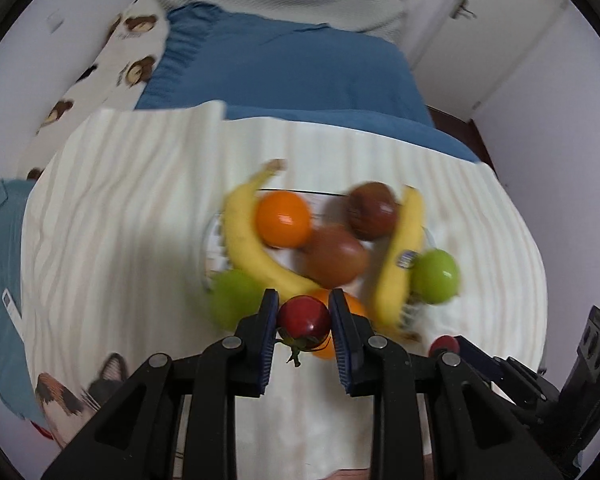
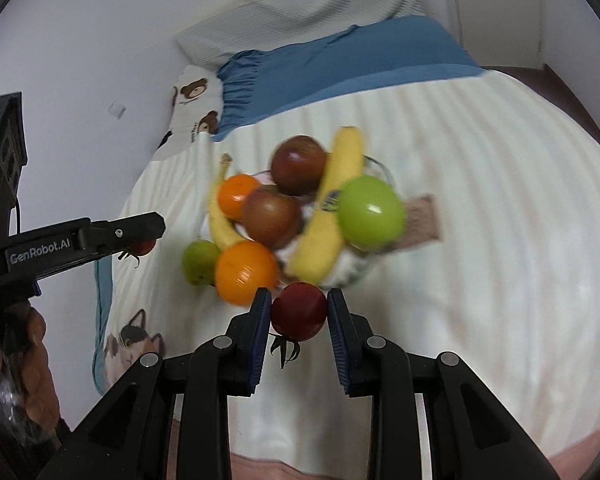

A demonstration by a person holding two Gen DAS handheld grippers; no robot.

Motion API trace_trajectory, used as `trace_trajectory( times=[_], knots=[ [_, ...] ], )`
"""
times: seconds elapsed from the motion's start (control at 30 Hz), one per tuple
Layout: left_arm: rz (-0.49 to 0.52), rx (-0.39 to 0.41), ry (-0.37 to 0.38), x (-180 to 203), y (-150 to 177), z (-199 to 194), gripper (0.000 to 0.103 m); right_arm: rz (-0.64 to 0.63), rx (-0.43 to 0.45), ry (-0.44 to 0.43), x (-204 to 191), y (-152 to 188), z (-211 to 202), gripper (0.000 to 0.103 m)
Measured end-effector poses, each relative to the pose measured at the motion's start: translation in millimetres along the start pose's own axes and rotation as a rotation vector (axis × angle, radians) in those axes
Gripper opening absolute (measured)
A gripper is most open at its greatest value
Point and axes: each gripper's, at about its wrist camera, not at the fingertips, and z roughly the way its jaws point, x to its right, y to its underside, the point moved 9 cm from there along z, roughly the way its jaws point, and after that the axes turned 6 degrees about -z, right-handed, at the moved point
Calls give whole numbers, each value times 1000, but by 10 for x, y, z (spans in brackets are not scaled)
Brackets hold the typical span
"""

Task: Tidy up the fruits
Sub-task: 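Carry both cherry tomatoes over the plate, then lower both cherry tomatoes onto the plate and open both tools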

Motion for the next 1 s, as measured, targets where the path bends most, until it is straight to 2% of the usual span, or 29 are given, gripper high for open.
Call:
trace_trajectory(
  times=[0.13, 0.3, 0.47, 0.53, 0.7, 1.0],
  knots=[
    [-48, -40, 2, -357, -149, 164, 23, -14, -14, -28, -202, -151, 194, 31],
    [-78, -117, 27, -577, -259, 486, 23, -57, -38, -62, -482, -408, 513, 31],
    [-129, -224, 86, -751, -303, 816, 23, -174, -88, -79, -747, -594, 881, 31],
    [-153, -275, 125, -786, -299, 950, 23, -220, -117, -85, -831, -622, 1020, 31],
    [-176, -341, 164, -821, -314, 1180, 23, -290, -190, -109, -988, -607, 1300, 31],
    [-201, -412, 201, -858, -320, 1390, 24, -346, -267, -124, -1176, -608, 1639, 31]
  ],
)
